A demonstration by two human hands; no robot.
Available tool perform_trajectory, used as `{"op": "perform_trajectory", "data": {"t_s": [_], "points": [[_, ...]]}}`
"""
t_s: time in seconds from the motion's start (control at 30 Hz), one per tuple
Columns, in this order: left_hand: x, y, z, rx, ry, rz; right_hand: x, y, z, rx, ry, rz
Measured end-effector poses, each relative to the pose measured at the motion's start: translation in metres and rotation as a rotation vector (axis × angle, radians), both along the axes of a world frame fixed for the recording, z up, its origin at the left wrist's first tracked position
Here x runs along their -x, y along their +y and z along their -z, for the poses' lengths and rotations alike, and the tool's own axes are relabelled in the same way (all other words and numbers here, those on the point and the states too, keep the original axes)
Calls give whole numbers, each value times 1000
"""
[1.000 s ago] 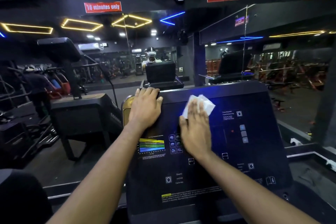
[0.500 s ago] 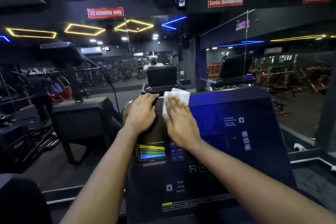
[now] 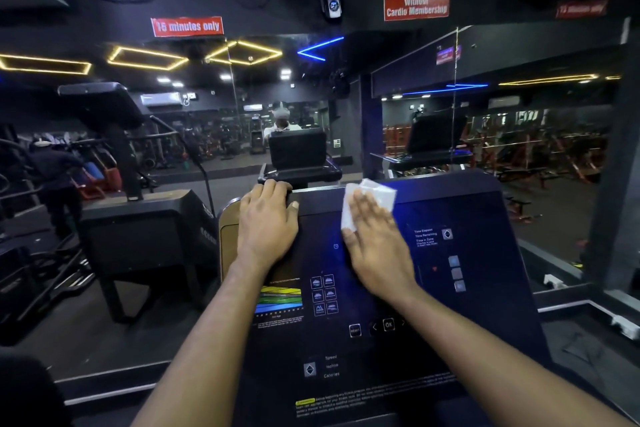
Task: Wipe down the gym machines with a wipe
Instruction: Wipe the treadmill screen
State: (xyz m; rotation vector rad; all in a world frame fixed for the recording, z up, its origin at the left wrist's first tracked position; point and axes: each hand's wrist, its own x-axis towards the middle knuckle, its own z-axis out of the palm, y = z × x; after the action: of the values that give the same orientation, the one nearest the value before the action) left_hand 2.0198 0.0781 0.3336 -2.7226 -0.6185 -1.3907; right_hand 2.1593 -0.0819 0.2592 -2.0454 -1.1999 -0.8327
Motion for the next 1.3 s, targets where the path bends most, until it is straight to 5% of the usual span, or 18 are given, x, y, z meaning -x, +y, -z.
{"op": "perform_trajectory", "data": {"t_s": [0.17, 0.4, 0.63, 0.83, 1.03, 1.2, 1.3], "points": [[-5, -2, 2, -38, 24, -65, -24, 2, -15, -277, 282, 208], [-7, -6, 6, -72, 53, -125, 65, -20, 76, 82, 56, -90], [-8, -8, 8, -67, 91, -148, 23, -7, 34, -197, 309, 155], [-8, -7, 13, -73, 64, -130, 66, -34, 88, 126, 56, -136], [-11, -10, 15, -56, 65, -137, 8, -27, 47, -203, 301, 146], [-14, -15, 15, -51, 42, -166, 44, -44, 76, 121, 114, -94], [-14, -16, 16, -59, 41, -180, 22, -69, 90, 111, 75, -11]]}}
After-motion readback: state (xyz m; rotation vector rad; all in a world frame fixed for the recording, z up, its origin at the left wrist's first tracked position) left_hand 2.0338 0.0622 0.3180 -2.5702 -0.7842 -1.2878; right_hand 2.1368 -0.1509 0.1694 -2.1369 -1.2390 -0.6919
